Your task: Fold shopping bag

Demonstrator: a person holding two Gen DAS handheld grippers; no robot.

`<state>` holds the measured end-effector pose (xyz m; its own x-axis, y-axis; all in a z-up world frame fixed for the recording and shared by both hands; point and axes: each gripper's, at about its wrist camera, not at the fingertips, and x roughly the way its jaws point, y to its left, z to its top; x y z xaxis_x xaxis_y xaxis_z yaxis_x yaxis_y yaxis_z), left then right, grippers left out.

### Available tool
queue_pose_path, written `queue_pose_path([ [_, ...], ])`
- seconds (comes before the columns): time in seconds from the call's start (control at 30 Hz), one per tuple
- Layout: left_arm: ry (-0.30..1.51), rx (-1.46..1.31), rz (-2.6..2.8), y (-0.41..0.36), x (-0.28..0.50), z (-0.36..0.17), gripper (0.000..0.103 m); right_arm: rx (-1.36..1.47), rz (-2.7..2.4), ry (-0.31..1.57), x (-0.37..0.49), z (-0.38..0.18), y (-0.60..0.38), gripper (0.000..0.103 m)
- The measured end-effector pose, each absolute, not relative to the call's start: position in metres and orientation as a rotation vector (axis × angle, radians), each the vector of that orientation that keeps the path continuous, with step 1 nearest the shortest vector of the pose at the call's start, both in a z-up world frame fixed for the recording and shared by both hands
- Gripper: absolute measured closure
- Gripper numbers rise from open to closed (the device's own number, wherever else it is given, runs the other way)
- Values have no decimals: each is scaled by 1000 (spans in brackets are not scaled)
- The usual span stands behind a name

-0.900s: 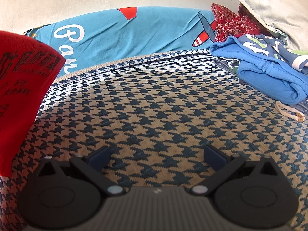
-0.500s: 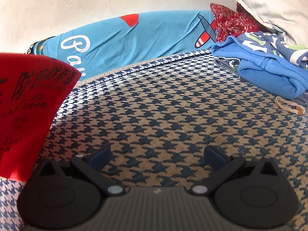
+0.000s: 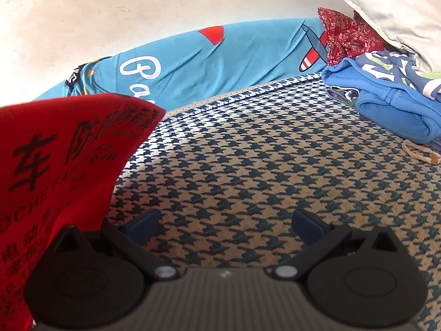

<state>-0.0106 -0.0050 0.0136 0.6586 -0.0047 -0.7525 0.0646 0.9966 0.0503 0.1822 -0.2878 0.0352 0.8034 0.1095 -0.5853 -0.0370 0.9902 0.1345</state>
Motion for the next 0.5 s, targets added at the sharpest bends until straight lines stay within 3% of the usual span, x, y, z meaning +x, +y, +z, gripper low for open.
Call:
queue_pose_path([
  [0.5,855,-2,-148,17,-23,26,0,82,-47,749,165,22,-329,0],
])
